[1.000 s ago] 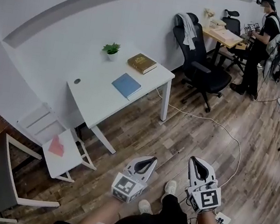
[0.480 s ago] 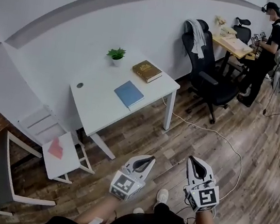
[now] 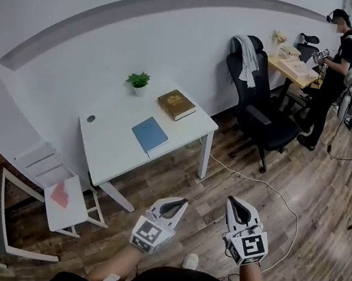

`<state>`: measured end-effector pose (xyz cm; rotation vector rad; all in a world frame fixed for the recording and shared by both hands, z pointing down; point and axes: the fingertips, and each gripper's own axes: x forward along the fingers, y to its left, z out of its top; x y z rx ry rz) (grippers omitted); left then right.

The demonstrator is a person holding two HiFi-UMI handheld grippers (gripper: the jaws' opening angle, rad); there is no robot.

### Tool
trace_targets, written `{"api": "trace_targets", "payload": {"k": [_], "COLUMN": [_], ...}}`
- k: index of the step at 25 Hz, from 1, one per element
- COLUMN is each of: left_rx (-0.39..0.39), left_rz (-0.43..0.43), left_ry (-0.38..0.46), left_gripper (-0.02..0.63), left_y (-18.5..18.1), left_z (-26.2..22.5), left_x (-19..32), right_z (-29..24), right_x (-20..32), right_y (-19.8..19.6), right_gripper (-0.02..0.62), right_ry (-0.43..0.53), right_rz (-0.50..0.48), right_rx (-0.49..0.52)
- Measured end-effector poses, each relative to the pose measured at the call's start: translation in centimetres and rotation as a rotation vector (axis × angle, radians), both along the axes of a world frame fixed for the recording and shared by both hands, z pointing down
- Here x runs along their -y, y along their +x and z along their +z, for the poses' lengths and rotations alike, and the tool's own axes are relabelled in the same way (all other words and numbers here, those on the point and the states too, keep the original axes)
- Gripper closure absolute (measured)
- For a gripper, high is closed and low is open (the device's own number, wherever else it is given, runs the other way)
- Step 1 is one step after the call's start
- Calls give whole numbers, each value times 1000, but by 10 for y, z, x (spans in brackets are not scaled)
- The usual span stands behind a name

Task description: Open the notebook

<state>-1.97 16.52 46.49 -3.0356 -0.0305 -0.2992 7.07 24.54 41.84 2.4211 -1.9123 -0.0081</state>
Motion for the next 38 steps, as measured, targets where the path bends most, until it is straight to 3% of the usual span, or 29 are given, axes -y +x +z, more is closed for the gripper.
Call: {"api": "trace_targets", "payload": {"k": [9,13,26,38], "left_rx": [5,18,10,30], "left_rz": [-82,-108,-201,-295], "left_ry": [-36,-49,-80,-59], "left_gripper": [600,600,600,600], "left_y": [43,50,88,79], "left_z": [4,15,24,17], "left_x": [20,37,157,287], "right_z": [12,16,29,60], "right_x": [30,54,171,315], "right_y": [50,58,101,98], "right_gripper": [594,594,594,594], "right_ry": [-18,-9,-87,-159], "right_rz": [-79,-113,-179,-270], "right_rx": [20,92,74,108]}}
